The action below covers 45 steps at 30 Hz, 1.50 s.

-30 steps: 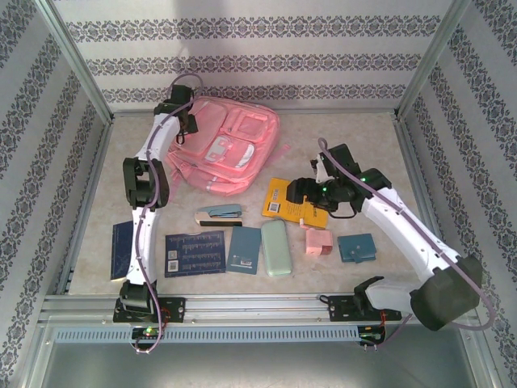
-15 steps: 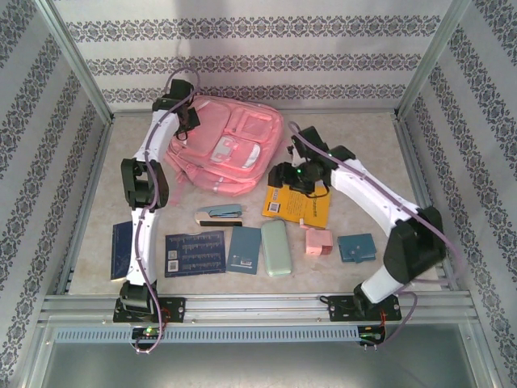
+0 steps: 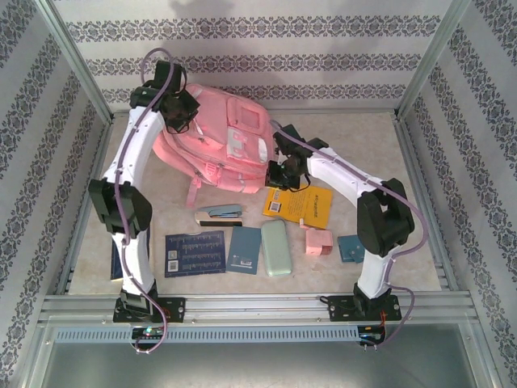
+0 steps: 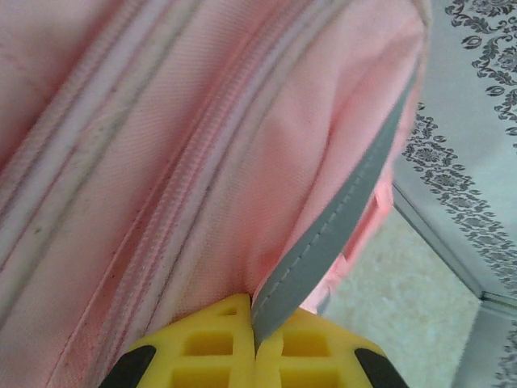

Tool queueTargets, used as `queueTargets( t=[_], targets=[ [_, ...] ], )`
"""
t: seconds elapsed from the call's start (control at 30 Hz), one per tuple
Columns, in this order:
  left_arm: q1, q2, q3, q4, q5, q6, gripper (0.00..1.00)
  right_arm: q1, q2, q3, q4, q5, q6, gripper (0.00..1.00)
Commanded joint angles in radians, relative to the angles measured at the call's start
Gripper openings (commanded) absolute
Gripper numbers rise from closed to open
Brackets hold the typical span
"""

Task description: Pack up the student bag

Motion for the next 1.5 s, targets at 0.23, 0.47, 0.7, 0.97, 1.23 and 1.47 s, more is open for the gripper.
queueTargets(
  t=[0.23,0.47,0.7,0.97,1.23,1.47],
  targets=[
    [-0.023,-0.301,-0.289,0.181,0.044,-0.370,0.00,0.024,0.184,0.115,0.046,-0.054,-0.020,0.11],
    [-0.073,-0.360,-0.451,0.185,0.059,-0.335,0.00,-0.048,0.199,0.277,-0.012,-0.015,-0.099,0.32],
    [-0.083,-0.331,-0.469,0.199,0.150,-0.146,0.00,-0.044,-0.086,0.119,0.039,0.012,-0.275,0.49],
    [-0.085,-0.187,-0.267,0.079,0.303,0.124,0.00,-0.063,-0.123,0.040,0.126,-0.125,-0.352,0.53],
    [-0.086,-0.178,-0.302,0.092,0.395,0.134,0.00,-0.042,-0.080,0.023,0.218,-0.259,-0.177,0.57],
    [-0.085,-0.154,-0.297,0.093,0.429,0.156,0.00,-0.065,0.063,0.174,0.280,-0.392,-0.059,0.65]
  ],
)
